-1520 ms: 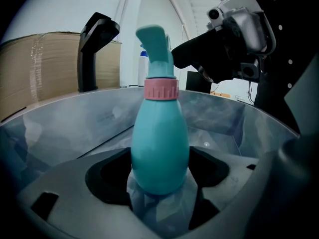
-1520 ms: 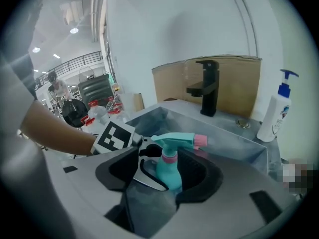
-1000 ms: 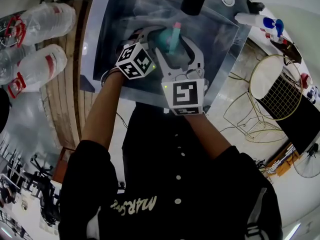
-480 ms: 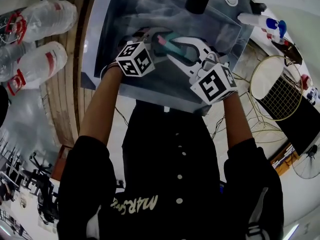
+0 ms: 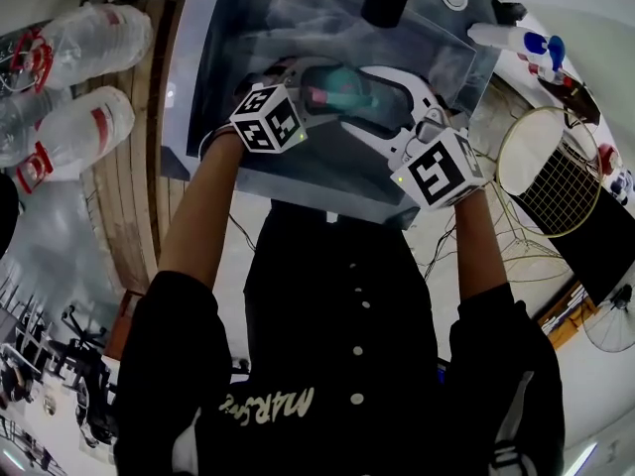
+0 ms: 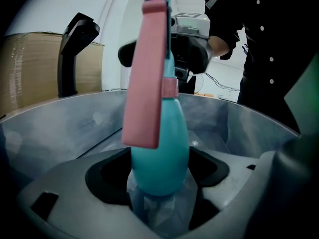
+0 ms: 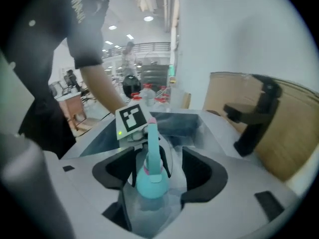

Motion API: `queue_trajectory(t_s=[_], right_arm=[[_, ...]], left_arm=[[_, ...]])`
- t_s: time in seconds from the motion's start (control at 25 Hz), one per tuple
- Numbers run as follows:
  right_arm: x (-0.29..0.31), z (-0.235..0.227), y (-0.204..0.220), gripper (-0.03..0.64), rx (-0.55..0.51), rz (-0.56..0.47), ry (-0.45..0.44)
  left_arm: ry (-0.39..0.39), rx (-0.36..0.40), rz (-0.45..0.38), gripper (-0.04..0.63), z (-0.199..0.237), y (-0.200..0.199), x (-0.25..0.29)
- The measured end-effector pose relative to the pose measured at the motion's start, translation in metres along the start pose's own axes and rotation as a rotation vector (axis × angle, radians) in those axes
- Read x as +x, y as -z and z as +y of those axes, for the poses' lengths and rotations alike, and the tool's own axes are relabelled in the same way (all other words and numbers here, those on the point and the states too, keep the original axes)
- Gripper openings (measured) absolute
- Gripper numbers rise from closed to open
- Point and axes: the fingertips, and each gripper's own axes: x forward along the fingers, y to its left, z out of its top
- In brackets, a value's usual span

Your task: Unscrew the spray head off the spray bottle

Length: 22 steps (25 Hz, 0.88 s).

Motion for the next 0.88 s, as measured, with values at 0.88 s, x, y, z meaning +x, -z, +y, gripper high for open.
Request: queue_trajectory(t_s=[0.88], right_arm=[[-0.005,0.017,-0.014,0.410,0.758,-0.156,0.481]], left_arm=[[-0.060,-0.028,0.017,0.374,0.002,0.002,0.002]])
